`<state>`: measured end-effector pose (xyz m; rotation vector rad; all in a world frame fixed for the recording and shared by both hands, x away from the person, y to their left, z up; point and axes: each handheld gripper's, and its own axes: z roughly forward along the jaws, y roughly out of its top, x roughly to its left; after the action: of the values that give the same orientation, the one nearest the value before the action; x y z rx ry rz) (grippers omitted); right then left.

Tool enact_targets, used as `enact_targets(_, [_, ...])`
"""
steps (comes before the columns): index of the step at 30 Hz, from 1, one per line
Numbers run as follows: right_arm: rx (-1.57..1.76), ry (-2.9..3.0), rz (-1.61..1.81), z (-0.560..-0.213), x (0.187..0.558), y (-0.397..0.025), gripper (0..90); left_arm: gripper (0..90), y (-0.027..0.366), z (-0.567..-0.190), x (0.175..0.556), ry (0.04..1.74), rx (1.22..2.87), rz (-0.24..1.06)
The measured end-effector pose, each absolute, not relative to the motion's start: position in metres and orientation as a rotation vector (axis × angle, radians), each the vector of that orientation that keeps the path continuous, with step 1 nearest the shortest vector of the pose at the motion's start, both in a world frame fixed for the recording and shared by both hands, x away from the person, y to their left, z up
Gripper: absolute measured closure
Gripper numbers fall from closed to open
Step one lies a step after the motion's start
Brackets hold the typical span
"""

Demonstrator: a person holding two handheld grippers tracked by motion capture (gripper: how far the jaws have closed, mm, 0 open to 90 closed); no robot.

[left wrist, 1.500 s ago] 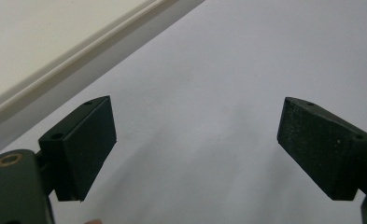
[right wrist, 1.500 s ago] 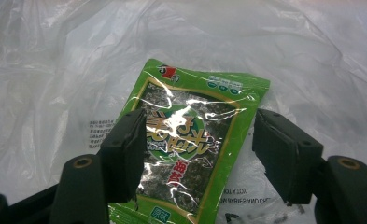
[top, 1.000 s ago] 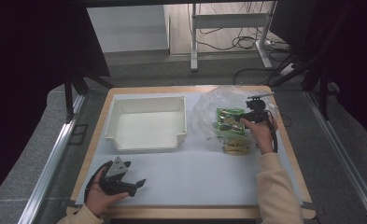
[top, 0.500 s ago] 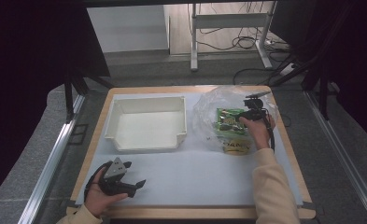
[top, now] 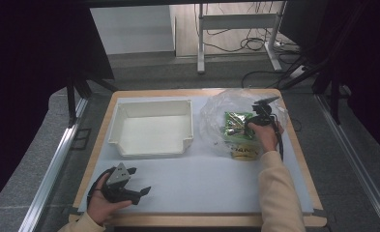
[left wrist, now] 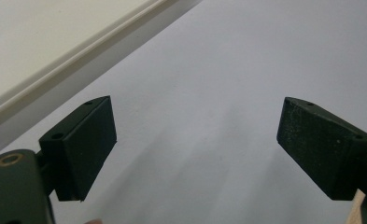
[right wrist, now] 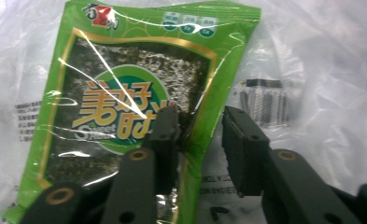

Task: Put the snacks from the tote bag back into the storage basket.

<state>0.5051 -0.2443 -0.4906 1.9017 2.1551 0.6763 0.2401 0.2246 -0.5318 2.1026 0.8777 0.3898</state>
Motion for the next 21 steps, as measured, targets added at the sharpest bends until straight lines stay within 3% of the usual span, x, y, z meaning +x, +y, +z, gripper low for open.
enact_targets(14, [1.916,2.111,0.554,-0.489,0.506,-0.226,83.0,11.8,0.222,-0.533,0.242,0.904,2.101,0.392])
enact_targets(21, [1.880,2.084,0.515,-0.489,0.506,-0.218,86.2,11.9,0.224,-0.532,0.242,0.895,2.098,0.395])
